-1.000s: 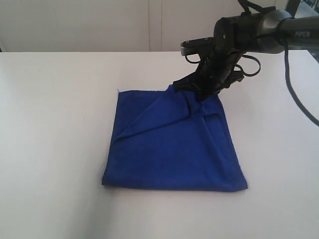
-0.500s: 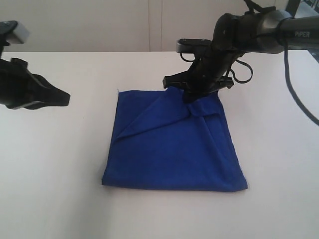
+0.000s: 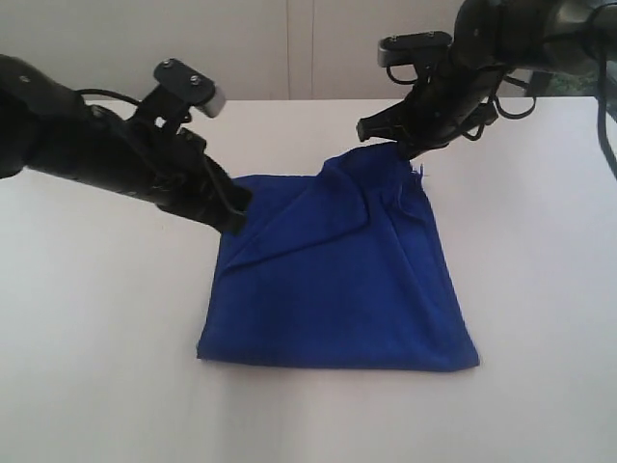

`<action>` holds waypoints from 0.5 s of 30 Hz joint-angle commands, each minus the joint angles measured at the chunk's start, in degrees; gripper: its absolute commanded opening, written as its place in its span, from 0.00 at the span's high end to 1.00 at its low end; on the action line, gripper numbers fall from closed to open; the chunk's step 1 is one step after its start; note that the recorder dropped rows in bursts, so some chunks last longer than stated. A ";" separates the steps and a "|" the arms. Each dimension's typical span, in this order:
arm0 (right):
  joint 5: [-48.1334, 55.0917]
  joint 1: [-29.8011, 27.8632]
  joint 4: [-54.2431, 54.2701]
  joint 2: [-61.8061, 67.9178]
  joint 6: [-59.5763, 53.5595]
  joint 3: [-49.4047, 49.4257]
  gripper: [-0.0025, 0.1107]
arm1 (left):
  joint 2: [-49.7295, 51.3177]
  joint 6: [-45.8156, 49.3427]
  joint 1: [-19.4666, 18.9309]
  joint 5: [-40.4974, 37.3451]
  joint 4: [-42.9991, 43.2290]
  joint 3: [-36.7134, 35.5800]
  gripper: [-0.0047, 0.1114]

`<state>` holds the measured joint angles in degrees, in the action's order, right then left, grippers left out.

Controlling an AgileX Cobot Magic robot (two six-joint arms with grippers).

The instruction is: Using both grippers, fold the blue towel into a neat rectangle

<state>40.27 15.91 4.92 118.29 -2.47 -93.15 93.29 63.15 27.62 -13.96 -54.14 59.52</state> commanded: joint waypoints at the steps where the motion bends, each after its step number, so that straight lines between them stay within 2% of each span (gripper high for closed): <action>1: -0.48 -1.67 -1.84 0.79 -0.40 -0.23 0.98 | 6.20 2.43 3.07 0.60 -1.07 6.33 0.96; 6: -2.13 -1.77 -1.94 1.70 -0.40 -0.23 0.98 | 13.17 7.23 7.11 4.73 -1.07 12.91 0.96; 11: -3.18 -1.77 -2.13 1.70 -0.40 -0.23 0.98 | 19.04 9.06 11.37 13.15 -1.07 17.87 0.96; 13: -3.18 -1.77 -2.13 1.70 -0.40 -0.23 0.98 | 21.50 9.06 12.59 14.83 -0.65 19.96 0.91; 15: -3.18 -1.77 -2.13 1.70 -0.40 -0.23 0.98 | 23.92 9.06 13.63 15.63 -0.49 22.14 0.80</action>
<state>37.65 14.41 3.55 120.04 -2.50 -93.15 114.68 71.80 39.67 0.47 -54.14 79.15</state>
